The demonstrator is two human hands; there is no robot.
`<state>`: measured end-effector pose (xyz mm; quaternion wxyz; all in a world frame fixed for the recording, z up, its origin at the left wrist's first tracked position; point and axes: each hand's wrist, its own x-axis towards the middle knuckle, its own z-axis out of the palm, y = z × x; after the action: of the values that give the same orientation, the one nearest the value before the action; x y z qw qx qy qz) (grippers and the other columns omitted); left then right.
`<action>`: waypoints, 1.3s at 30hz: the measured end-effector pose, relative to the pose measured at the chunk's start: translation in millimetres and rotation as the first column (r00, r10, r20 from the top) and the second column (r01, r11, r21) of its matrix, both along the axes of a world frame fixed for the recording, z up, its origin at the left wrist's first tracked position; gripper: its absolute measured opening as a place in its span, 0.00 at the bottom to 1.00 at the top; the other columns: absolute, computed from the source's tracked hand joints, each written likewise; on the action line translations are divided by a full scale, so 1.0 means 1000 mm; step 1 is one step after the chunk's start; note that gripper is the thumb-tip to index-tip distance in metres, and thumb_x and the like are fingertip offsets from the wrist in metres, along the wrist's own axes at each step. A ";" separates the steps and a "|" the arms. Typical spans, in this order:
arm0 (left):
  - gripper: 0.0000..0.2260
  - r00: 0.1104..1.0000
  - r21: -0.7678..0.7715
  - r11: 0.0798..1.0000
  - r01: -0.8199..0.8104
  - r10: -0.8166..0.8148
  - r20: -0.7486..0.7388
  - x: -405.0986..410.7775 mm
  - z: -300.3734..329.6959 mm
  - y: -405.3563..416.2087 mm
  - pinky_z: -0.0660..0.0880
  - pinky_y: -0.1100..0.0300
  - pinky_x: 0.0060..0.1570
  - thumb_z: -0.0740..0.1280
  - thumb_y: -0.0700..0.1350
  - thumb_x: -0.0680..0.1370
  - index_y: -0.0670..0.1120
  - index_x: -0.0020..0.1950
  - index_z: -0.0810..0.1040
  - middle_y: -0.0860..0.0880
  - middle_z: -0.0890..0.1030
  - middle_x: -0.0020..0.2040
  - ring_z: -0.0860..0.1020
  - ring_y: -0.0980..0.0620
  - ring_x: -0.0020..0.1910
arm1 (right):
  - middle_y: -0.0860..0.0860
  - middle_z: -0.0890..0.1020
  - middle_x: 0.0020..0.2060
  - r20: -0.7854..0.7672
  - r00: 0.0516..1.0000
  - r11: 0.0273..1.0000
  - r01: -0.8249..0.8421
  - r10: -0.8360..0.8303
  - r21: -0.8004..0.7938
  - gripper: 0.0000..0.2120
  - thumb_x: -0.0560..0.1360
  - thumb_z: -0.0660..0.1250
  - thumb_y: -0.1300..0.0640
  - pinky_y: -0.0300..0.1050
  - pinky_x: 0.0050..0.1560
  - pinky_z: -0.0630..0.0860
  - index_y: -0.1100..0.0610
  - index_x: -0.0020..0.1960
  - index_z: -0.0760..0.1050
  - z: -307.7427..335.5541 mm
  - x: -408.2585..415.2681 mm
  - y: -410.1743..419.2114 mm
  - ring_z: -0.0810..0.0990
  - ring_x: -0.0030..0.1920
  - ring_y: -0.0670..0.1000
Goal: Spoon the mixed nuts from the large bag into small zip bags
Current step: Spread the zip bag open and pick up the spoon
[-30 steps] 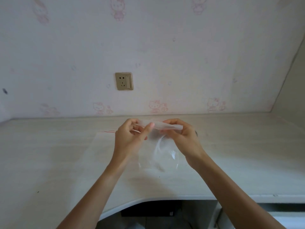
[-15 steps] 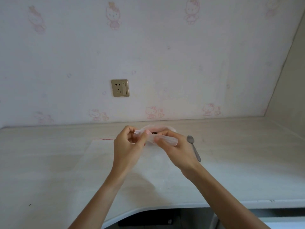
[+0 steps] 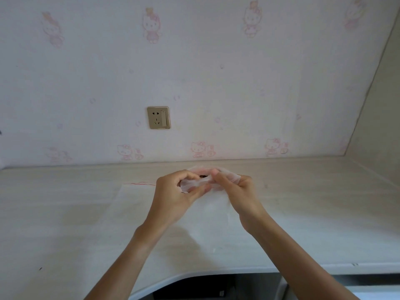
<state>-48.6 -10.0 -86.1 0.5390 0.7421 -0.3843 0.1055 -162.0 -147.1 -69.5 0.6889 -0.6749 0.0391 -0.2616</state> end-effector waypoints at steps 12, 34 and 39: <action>0.15 0.983 0.045 0.999 -0.012 0.020 -0.182 0.003 0.005 0.003 0.83 0.40 0.41 0.67 0.48 0.84 0.44 0.39 0.84 0.51 0.83 0.32 0.84 0.48 0.35 | 0.41 0.88 0.48 -0.059 0.996 0.981 0.057 -0.069 -0.187 0.04 0.78 0.74 0.56 0.30 0.46 0.76 0.51 0.46 0.88 0.002 -0.005 -0.026 0.85 0.48 0.41; 0.05 0.322 -0.643 0.765 -0.014 -0.606 -0.728 -0.008 0.018 0.007 0.84 0.54 0.48 0.73 0.40 0.74 0.39 0.47 0.86 0.42 0.86 0.46 0.87 0.49 0.46 | 0.62 0.85 0.42 0.021 0.991 0.700 -0.111 0.136 0.705 0.06 0.79 0.65 0.67 0.51 0.48 0.84 0.67 0.54 0.77 -0.003 0.003 -0.026 0.87 0.47 0.60; 0.06 0.235 -0.581 0.814 -0.010 -0.563 -0.793 -0.009 0.012 0.004 0.85 0.48 0.49 0.72 0.40 0.74 0.41 0.50 0.83 0.47 0.80 0.38 0.83 0.52 0.36 | 0.59 0.82 0.46 0.096 0.963 0.574 -0.227 0.250 0.787 0.04 0.76 0.66 0.62 0.55 0.52 0.84 0.61 0.50 0.77 -0.009 0.005 -0.026 0.85 0.49 0.58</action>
<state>-58.1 -6.2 -74.0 0.8292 0.4152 -0.0807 -0.3654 -156.7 -173.0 -78.2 0.9438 -0.3031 0.0683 -0.1132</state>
